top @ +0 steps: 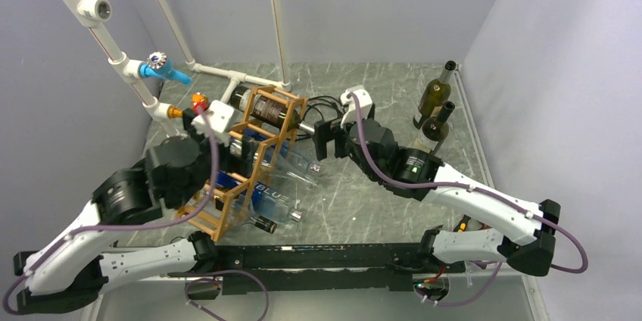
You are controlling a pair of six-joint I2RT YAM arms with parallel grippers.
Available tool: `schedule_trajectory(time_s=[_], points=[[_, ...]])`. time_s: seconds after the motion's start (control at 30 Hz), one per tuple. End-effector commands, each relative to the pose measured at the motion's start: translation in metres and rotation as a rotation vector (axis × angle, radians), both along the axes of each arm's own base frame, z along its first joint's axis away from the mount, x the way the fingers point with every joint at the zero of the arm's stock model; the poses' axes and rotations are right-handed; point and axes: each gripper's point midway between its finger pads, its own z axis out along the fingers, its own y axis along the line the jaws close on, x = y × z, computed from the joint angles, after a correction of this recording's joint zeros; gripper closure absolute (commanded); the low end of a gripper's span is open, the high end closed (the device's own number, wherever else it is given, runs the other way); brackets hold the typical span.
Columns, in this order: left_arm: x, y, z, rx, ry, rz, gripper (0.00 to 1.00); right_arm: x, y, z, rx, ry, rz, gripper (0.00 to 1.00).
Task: Put the wine bottle on the wine rack
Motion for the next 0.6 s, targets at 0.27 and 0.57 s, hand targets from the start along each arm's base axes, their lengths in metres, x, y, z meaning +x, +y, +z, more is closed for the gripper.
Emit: schedule_trajectory(time_s=[0.27, 0.57], points=[[0.074, -0.05, 0.134, -0.061, -0.453, -0.016, 0.0, 0.042, -0.112, 0.075, -0.024, -0.084, -0.414, 0.0], [0.07, -0.058, 0.076, -0.119, -0.435, -0.143, 0.01, 0.073, -0.206, 0.085, -0.045, -0.071, -0.673, 0.0]])
